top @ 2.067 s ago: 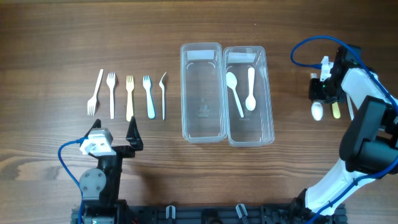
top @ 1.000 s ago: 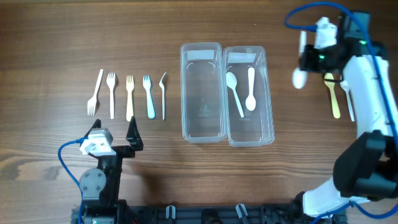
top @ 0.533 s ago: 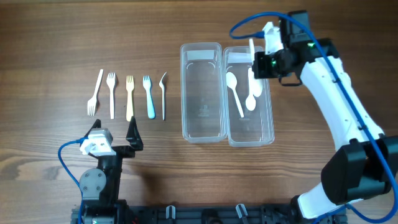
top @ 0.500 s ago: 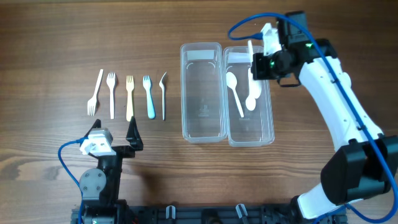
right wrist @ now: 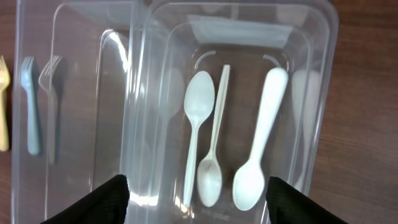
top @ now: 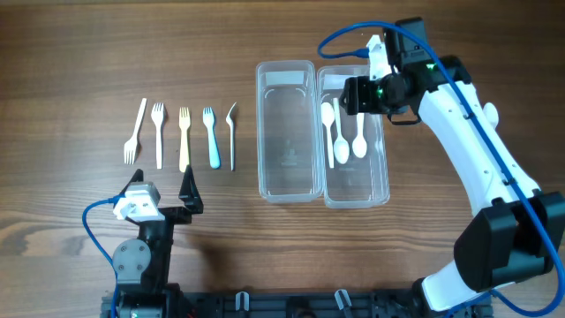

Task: Pack container
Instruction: 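Carry the thin white spoon into the right container and release, then grasp the yellow spoon with the right gripper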

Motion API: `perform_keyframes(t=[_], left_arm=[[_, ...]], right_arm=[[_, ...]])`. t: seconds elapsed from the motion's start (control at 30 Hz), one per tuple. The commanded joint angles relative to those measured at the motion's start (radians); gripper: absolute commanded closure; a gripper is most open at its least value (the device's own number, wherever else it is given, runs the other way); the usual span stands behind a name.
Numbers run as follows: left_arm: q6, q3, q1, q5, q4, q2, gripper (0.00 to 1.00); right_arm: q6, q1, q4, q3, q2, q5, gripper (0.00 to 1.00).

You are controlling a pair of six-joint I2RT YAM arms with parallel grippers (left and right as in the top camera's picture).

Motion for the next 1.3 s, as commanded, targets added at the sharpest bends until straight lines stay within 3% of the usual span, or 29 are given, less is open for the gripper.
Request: perform_keyframes(t=[0.0,0.13,0.3,0.6,0.73,0.9,1.2,1.27], left_arm=[[0.023,-0.008,-0.005,0.012,0.000,-0.007,0.00],[0.023,-0.008,-0.005,0.012,0.000,-0.007,0.00],[0.023,-0.008,-0.005,0.012,0.000,-0.007,0.00],[0.023,-0.008,-0.005,0.012,0.000,-0.007,0.00],[0.023,-0.008,-0.005,0.011,0.000,-0.007,0.00],[0.023,-0.008,-0.005,0.012,0.000,-0.007,0.00],[0.023,-0.008,-0.005,0.012,0.000,-0.007,0.00],[0.023,-0.008,-0.005,0.012,0.000,-0.007,0.00]], right_arm=[[0.015,-0.016,-0.001,-0.003,-0.015,0.128,0.32],[-0.007,-0.093,-0.061,0.001,-0.015,0.227,0.33],[-0.174,-0.267,-0.095,-0.001,-0.015,0.298,0.32],[-0.362,-0.546,-0.036,-0.001,0.065,0.271,0.32],[-0.460,-0.578,-0.037,-0.005,0.154,0.269,0.33],[-0.480,-0.579,-0.001,-0.005,0.291,0.320,0.32],[-0.481,-0.579,0.070,-0.005,0.391,0.316,0.41],[-0.483,-0.579,0.089,-0.005,0.394,0.287,0.49]])
